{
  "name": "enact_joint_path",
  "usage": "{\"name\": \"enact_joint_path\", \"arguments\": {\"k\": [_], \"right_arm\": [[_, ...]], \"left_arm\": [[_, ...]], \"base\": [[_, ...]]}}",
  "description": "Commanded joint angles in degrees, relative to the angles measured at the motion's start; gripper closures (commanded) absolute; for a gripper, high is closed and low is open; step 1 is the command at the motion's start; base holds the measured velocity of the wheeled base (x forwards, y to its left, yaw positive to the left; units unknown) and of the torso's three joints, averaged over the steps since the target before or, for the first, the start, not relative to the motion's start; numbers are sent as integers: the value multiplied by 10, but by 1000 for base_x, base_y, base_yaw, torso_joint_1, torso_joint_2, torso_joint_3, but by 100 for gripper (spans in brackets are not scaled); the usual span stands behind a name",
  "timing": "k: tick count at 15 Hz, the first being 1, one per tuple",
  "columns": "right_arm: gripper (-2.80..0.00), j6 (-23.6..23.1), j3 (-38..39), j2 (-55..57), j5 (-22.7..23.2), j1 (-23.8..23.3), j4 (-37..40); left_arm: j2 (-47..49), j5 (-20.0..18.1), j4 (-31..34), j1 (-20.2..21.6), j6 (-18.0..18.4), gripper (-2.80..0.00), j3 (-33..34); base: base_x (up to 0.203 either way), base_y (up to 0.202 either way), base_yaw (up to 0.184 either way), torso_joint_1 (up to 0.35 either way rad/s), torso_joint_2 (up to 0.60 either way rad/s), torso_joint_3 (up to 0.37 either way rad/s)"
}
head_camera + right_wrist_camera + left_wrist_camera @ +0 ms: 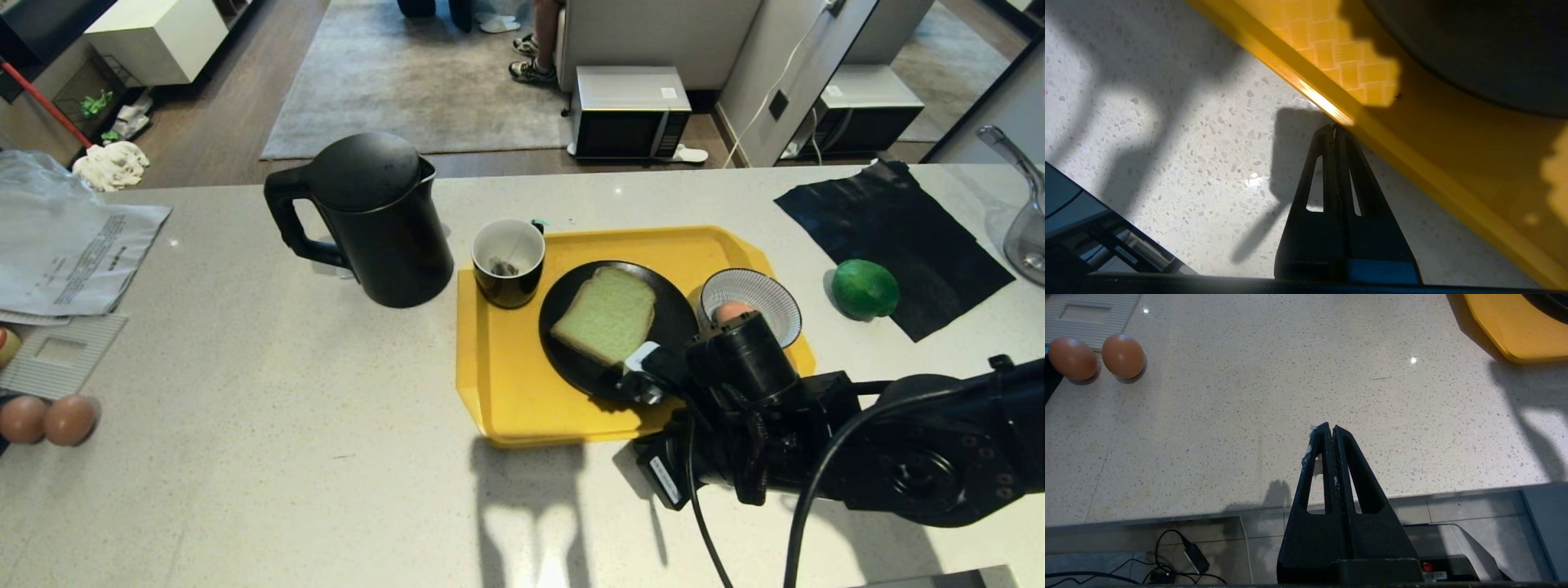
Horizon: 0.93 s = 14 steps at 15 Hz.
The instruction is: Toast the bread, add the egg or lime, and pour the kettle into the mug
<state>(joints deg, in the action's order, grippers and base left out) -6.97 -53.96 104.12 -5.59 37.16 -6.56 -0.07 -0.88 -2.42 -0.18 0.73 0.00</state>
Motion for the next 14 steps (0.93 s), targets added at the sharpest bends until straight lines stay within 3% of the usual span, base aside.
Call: {"name": "enact_joint_path", "arguments": {"k": [1, 6, 10, 12, 14], "right_arm": [[0, 1, 31, -49, 0, -4, 1], [0, 16, 130, -193, -6, -42, 1], [0, 22, 157, -293, -13, -159, 34], [0, 24, 149, -331, -60, -209, 44], [0, 25, 129, -369, -72, -245, 45]], "left_arm": [[-1, 0, 0, 0, 0, 0, 10], [-1, 0, 0, 0, 0, 0, 10], [-1, 0, 0, 0, 0, 0, 10], [-1, 0, 0, 0, 0, 0, 10], [-1, 0, 0, 0, 0, 0, 10]], "base": [[0, 0, 0, 0, 0, 0], [0, 0, 0, 0, 0, 0], [0, 0, 0, 0, 0, 0], [0, 0, 0, 0, 0, 0], [0, 0, 0, 0, 0, 0]]}}
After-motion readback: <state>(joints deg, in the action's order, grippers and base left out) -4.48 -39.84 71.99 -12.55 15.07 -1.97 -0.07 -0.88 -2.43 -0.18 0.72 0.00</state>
